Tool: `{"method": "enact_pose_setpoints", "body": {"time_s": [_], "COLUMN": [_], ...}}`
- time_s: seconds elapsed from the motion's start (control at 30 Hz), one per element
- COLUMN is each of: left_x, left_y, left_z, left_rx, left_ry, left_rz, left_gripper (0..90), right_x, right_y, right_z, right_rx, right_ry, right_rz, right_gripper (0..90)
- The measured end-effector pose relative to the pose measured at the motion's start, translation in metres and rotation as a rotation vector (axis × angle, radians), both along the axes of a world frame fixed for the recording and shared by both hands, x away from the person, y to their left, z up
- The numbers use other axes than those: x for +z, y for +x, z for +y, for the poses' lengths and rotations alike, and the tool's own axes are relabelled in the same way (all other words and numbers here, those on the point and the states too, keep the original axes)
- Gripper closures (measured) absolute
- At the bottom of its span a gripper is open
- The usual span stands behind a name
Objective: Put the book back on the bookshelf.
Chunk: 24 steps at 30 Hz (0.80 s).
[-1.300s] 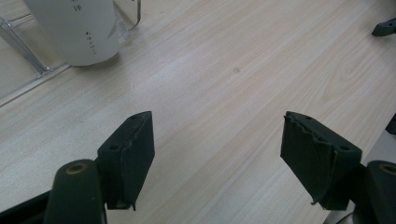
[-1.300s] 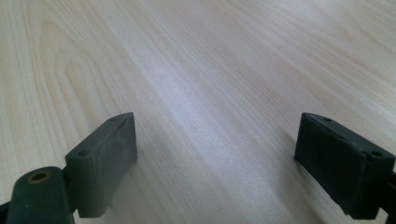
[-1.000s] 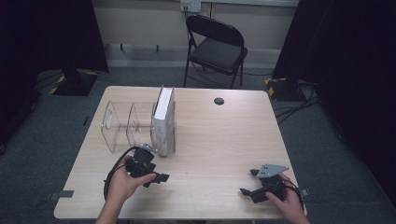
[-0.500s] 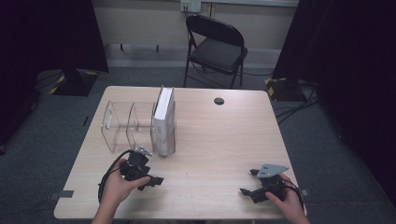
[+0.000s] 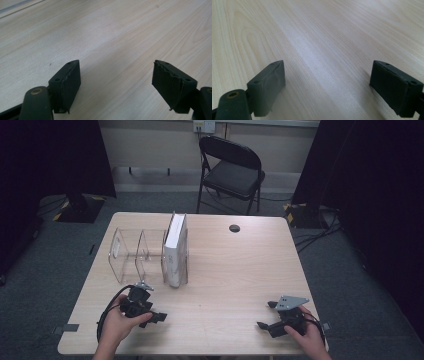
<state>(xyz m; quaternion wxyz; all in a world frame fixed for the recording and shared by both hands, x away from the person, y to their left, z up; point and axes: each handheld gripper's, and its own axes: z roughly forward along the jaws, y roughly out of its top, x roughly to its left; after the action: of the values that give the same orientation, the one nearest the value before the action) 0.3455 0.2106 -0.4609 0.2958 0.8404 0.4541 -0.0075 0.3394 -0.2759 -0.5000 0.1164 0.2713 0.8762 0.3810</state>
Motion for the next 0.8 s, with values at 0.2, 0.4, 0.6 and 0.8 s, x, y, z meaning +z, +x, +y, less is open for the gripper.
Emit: {"method": "enact_pose_setpoints", "body": {"time_s": [0.2,0.4,0.6,0.8], "left_x": [-0.005,-0.01,-0.014,-0.018], "left_y": [-0.003,-0.006,-0.009,-0.012], "left_z": [0.008,0.017,0.024,0.024], "left_rx": [0.014,0.013,0.024,-0.032], "left_ry": [0.0,0.015,0.005,0.044], "left_rz": [-0.004,-0.004,-0.044,-0.119], "left_gripper": [23.0,22.9,21.8,15.2], "right_x": [0.0,0.0,0.0,0.0], "right_y": [0.0,0.0,0.0,0.0], "right_z": [0.0,0.0,0.0,0.0], "right_rx": [0.0,0.0,0.0,0.0], "right_ry": [0.0,0.0,0.0,0.0], "right_rz": [0.0,0.0,0.0,0.0], "right_gripper": [12.0,12.1,12.0,12.0]}}
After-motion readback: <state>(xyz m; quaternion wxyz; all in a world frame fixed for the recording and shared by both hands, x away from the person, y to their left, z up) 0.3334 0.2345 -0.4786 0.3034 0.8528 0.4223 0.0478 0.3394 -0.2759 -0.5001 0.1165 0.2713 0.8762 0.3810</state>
